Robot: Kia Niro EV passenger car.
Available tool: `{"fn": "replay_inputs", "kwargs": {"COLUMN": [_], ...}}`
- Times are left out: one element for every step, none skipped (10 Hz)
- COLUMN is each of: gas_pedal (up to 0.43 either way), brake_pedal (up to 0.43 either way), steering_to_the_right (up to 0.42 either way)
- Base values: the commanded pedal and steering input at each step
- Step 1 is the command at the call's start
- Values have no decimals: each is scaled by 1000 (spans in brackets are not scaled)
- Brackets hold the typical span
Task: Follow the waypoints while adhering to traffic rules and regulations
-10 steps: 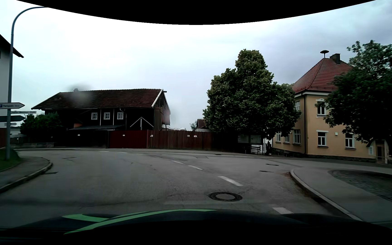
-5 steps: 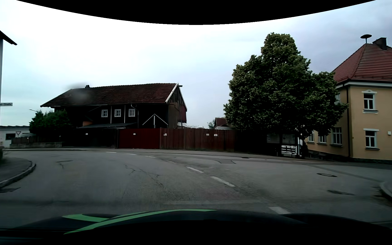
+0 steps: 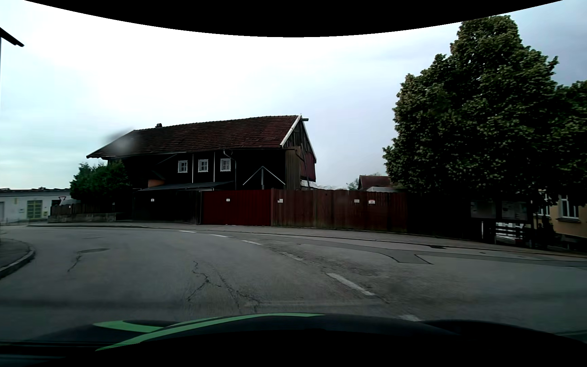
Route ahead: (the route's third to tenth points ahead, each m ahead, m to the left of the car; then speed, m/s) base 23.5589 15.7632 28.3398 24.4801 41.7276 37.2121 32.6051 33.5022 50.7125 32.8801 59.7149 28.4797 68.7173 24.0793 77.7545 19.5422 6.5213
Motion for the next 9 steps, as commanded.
{"fn": "replay_inputs", "kwargs": {"gas_pedal": [0,0,0,0,0,8,8,8,8], "brake_pedal": [0,0,0,0,0,0,0,0,0], "steering_to_the_right": [-186,-189,-193,-196,-198,-204,-209,-211,-212]}}
